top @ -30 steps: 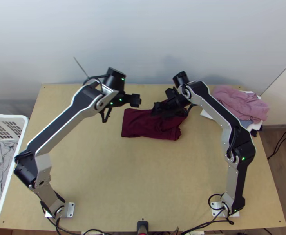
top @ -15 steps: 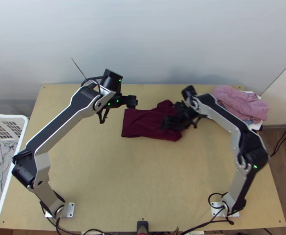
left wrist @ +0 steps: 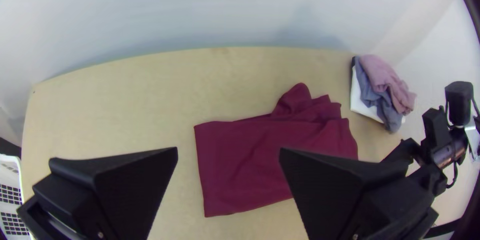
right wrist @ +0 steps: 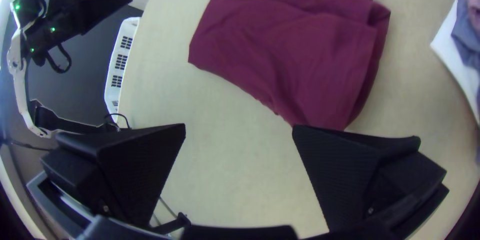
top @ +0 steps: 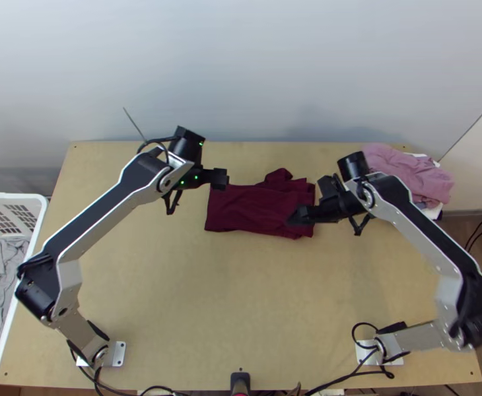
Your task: Fold the t-shirt
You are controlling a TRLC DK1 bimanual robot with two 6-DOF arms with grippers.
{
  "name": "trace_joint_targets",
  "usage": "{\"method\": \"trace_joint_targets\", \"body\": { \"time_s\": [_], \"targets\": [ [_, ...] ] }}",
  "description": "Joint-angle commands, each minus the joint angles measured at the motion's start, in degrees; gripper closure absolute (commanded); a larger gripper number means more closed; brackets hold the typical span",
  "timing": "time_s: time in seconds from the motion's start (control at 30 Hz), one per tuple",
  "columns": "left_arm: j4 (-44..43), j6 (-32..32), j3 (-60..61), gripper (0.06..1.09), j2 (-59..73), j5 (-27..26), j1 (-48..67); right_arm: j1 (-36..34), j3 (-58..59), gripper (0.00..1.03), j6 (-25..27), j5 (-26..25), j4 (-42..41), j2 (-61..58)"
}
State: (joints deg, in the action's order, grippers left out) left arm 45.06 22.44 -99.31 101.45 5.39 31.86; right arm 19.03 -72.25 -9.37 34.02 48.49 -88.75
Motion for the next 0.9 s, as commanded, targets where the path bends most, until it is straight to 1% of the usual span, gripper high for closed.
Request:
{"method": "trace_joint_targets", "body": {
  "time_s": [0.0,0.07,0.17,0.23,0.4,0.5,0.6,0.63,0.73,0.8,0.87],
  "targets": [
    [0.47,-0.64,1.13,0.1,-3.28,0.06,-1.45,5.32,-4.3,0.03,1.81,-6.16,-4.28,5.25],
    [0.82,-0.64,2.36,0.1,-5.3,0.06,-2.41,7.52,-6.5,0.03,3.04,-9.15,-4.28,4.29],
    [0.82,-0.73,5.88,0.1,-8.64,0.06,-4.0,10.86,-7.56,0.03,4.18,-14.33,-6.57,3.5],
    [0.91,-0.99,8.52,0.1,-11.01,0.06,-4.96,12.88,-8.26,0.03,4.18,-17.67,-7.27,2.97],
    [0.82,-1.17,14.32,0.1,-16.2,0.06,-7.42,15.08,-8.96,0.03,4.27,-18.64,-7.36,1.3],
    [0.73,-0.99,17.13,0.1,-18.57,0.06,-8.3,16.22,-8.87,0.03,6.73,-20.05,-7.62,0.6],
    [0.65,-0.82,19.15,0.1,-20.33,0.06,-8.48,16.57,-9.05,0.03,7.43,-21.36,-8.15,-0.28],
    [0.65,-0.73,19.59,0.1,-20.68,0.15,-8.48,16.83,-8.96,0.03,7.96,-22.59,-8.24,-0.46],
    [0.47,-0.55,20.47,0.1,-21.64,0.41,-8.48,18.33,-8.44,0.03,9.81,-29.8,-8.94,-0.46],
    [0.47,-0.55,20.82,0.1,-22.08,0.68,-8.57,19.47,-8.08,0.03,11.39,-33.58,-9.47,-0.2],
    [0.47,-0.73,21.35,0.1,-22.44,1.03,-8.65,19.65,-7.73,0.03,11.65,-34.28,-9.82,-0.11]
  ]
}}
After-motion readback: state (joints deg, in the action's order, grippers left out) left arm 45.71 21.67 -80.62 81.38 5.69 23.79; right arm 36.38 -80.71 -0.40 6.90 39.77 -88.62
